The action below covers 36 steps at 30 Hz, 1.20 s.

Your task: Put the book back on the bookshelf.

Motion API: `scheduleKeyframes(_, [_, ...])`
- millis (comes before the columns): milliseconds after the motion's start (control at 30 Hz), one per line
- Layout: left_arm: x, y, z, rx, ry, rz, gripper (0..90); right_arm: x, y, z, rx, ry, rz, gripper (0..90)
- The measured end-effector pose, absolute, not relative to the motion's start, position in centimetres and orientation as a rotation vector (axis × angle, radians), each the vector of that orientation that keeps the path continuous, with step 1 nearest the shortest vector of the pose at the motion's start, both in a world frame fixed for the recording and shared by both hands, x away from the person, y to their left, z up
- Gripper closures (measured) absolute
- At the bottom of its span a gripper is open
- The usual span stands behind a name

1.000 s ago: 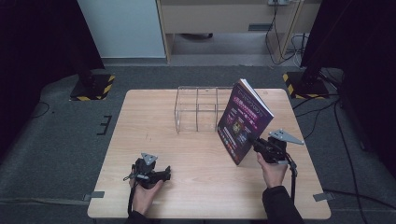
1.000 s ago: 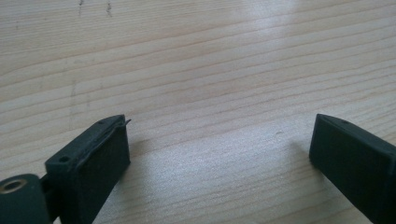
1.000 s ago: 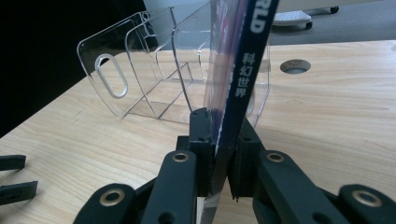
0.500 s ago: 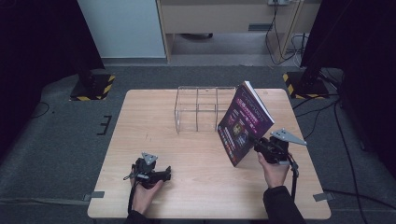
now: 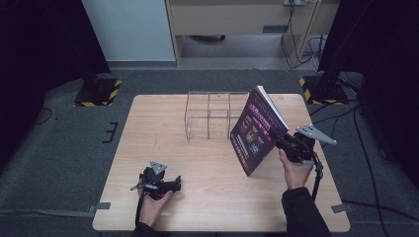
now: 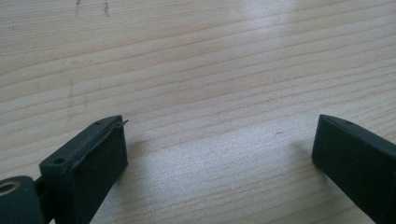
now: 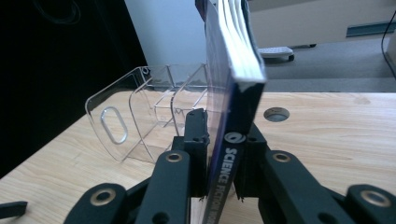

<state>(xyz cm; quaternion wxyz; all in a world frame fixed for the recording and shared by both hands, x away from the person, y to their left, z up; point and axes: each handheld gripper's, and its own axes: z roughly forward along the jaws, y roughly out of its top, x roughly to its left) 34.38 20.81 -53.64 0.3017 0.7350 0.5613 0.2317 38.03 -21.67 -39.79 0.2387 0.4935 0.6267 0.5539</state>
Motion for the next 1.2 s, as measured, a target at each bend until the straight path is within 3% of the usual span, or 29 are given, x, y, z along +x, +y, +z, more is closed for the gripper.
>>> scheduleKeyframes(233, [34.4,20.8,-53.6,1.95,1.489,0.614,2.4,38.0,-21.4,-39.7,1.403,1.699,1.555,84.0])
scheduleKeyframes(700, [34.4,20.8,-53.6,1.95,1.489,0.615,2.4,38.1,-20.3,-38.9,1.334,1.666,1.588,84.3])
scheduleKeyframes(1200, [34.4,20.8,-53.6,1.949,1.489,0.614,2.4,40.6,-19.4,-36.9,1.29,1.606,1.596,84.4])
